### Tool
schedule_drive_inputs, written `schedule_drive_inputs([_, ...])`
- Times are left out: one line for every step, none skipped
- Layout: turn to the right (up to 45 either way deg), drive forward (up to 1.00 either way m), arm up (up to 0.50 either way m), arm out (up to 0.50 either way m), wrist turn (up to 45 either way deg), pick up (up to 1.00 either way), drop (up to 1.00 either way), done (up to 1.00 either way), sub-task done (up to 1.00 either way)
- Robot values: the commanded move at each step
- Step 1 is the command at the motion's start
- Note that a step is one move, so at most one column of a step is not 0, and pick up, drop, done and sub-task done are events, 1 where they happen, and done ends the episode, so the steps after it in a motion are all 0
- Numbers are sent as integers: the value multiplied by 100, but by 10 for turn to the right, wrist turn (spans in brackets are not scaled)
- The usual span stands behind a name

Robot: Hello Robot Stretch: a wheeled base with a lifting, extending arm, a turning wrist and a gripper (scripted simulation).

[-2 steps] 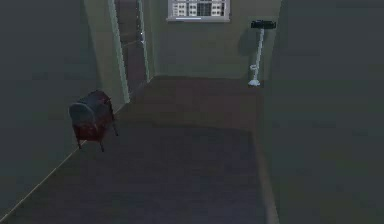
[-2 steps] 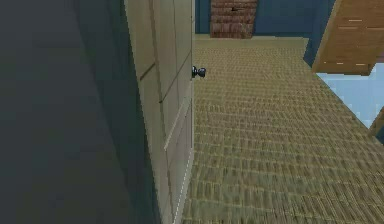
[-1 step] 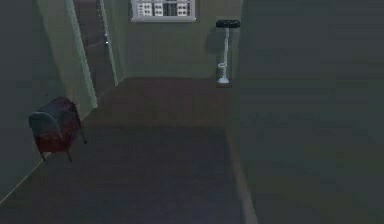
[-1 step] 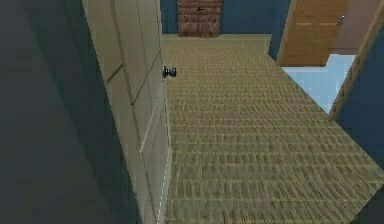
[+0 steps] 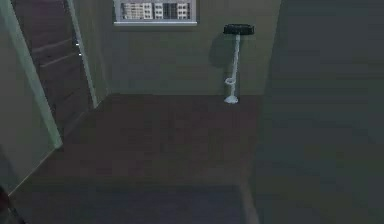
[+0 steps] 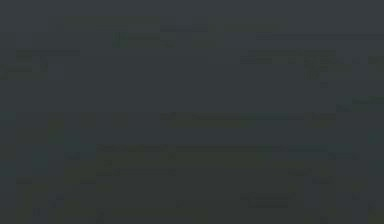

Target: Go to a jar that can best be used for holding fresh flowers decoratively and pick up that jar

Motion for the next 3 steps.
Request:
schedule_drive_inputs([0,100,0,0,0,0,0,0,0])
schedule_drive_inputs([0,50,0,0,0,0,0,0,0])
schedule_drive_inputs([420,0,0,0,0,0,0,0,0])
